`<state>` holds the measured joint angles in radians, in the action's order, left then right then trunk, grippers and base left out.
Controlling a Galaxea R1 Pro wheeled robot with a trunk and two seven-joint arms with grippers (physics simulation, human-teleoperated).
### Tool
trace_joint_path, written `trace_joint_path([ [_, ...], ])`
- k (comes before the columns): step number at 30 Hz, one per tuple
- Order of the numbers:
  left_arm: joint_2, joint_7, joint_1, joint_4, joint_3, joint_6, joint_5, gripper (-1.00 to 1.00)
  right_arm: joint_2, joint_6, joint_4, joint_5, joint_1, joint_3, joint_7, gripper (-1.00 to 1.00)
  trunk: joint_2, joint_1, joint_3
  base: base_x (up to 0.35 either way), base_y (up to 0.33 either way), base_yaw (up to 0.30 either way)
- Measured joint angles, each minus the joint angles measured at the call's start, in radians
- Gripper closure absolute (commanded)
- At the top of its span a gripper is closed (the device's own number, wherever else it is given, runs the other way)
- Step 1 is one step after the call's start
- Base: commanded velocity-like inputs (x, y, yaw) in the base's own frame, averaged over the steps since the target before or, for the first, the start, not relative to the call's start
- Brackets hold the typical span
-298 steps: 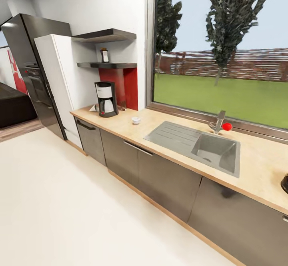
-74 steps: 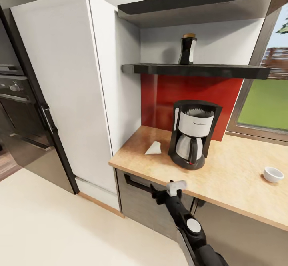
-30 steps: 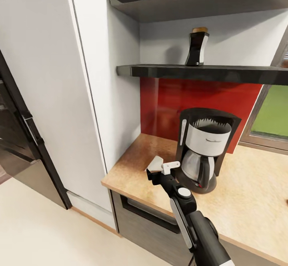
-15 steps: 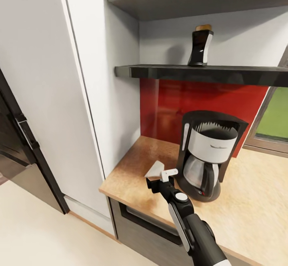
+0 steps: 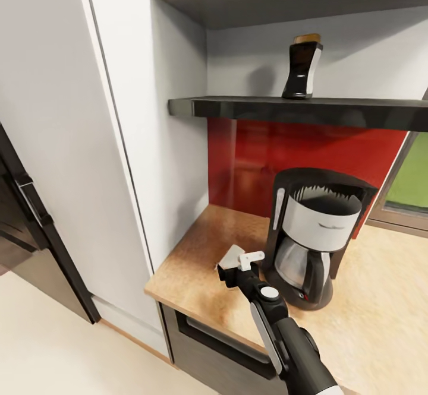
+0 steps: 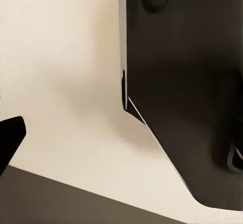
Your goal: Set up a coffee station on the kitchen countertop: keep the coffee maker on the countertop, move the bottle of coffee from the kitchen shelf to the counter next to the coffee maker, place a paper coffee filter on top of the coffee maker, put the saucer next to the coffee maker with the coffee cup on the saucer, and place the electric kettle next to the coffee maker.
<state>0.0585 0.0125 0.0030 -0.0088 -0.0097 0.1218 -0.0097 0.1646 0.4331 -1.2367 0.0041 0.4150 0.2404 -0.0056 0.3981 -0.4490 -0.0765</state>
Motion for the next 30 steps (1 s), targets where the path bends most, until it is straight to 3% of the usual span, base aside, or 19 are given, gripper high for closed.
trace_joint_path([
  [30,0.0,0.0,0.0,-0.001,0.0,0.0,0.0,-1.0,-0.001,0.0,0.002,0.001,0.0,0.002,0.0,-1.0,0.0,0.0,0.0,0.04,0.0,0.0],
])
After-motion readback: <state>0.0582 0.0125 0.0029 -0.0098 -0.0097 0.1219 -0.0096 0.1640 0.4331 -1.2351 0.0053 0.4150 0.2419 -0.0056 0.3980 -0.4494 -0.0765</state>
